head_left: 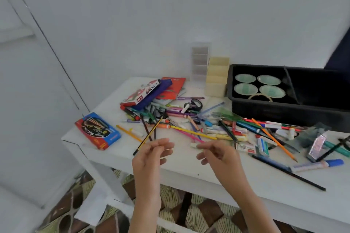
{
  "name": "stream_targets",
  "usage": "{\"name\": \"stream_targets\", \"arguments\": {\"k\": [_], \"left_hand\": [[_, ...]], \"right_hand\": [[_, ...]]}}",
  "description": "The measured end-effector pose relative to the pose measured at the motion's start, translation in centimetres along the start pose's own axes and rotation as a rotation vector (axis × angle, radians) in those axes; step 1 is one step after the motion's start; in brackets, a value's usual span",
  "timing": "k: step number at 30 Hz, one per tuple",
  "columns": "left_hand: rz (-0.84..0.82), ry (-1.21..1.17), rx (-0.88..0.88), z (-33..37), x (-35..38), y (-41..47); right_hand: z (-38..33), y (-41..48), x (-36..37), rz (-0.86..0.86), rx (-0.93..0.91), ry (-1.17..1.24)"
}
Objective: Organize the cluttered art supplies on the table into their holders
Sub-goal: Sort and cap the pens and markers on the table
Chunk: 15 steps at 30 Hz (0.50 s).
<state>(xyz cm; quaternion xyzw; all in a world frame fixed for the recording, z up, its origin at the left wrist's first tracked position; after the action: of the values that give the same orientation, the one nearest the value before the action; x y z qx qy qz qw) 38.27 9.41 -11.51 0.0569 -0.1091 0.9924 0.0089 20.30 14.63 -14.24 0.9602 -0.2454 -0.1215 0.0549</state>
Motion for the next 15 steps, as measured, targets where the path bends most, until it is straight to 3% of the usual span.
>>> {"name": "stream_targets", "arguments": {"k": [7, 15], "left_hand": [[0.01, -0.001, -0.075, -1.2, -3.5, 3.1], [-0.112, 0.036, -0.088, -1.8, 0.5, 6.9]], "right_hand": [[2.2, 1.6, 2.6, 0.094, 0.095, -0.019], [4.0, 6.5, -0.6, 0.263, 0.066, -0.284]]}}
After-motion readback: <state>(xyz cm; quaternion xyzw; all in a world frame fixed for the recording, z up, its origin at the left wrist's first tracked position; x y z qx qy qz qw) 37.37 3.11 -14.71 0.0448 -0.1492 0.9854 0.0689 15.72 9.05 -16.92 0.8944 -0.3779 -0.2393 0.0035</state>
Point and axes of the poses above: each hand's wrist, its own y-axis towards the middle knuckle, its own x-axis out of the palm, z = x × y, the point moved 7 cm from there along y, towards the middle knuckle, and after that the axes turned 9 degrees about -x, right-handed, at the moved point
